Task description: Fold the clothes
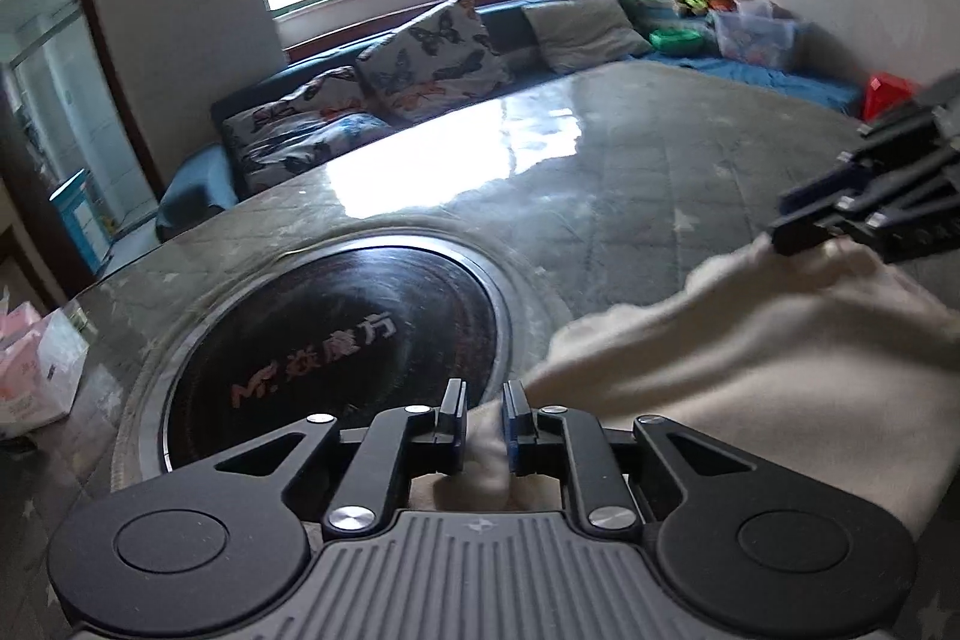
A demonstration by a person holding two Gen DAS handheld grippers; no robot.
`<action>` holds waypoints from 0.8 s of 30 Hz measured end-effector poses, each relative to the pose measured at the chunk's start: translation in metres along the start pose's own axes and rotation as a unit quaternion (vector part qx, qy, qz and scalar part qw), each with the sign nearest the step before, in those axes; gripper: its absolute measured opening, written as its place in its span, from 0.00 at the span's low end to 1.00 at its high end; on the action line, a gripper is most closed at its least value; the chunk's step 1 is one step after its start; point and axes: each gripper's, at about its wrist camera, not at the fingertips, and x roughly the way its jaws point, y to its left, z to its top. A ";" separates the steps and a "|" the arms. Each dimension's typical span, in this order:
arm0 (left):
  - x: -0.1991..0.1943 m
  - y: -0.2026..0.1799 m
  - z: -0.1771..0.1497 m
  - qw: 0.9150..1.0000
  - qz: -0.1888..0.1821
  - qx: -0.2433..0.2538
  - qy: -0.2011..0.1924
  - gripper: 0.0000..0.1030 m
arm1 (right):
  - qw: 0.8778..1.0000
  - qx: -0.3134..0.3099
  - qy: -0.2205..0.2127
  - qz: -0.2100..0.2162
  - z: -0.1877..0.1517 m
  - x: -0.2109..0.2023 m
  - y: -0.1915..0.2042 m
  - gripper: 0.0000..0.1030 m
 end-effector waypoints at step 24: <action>0.005 -0.037 0.008 0.999 -0.039 -0.016 0.015 0.15 | 0.998 0.067 0.009 -0.002 -0.031 -0.027 -0.029 0.20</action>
